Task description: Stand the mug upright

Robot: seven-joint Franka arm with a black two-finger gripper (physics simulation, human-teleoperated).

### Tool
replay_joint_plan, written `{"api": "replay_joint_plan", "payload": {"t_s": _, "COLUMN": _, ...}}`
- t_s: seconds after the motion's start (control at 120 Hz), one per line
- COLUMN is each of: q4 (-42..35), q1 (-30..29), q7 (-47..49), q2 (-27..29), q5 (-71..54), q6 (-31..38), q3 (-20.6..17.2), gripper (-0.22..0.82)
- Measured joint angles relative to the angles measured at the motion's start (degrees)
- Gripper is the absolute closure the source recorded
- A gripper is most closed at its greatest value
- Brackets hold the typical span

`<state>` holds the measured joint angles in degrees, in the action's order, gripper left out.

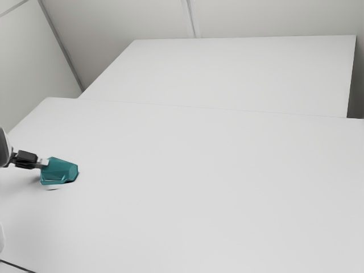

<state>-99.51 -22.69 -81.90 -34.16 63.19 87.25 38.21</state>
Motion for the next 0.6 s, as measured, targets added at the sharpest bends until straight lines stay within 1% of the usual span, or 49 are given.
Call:
{"api": "replay_joint_plan", "payload": {"t_s": 0.367, "q4": 0.0, "q1": 0.2, "q7": -1.0, "q2": -0.2, "q5": 1.2, "q6": 0.1, "q3": -0.7, "gripper": 0.49}}
{"api": "replay_joint_plan", "payload": {"t_s": 0.6, "q4": 0.4, "q1": 0.4, "q7": -1.5, "q2": -0.2, "q5": 2.1, "q6": 0.3, "q3": -1.4, "gripper": 0.59}}
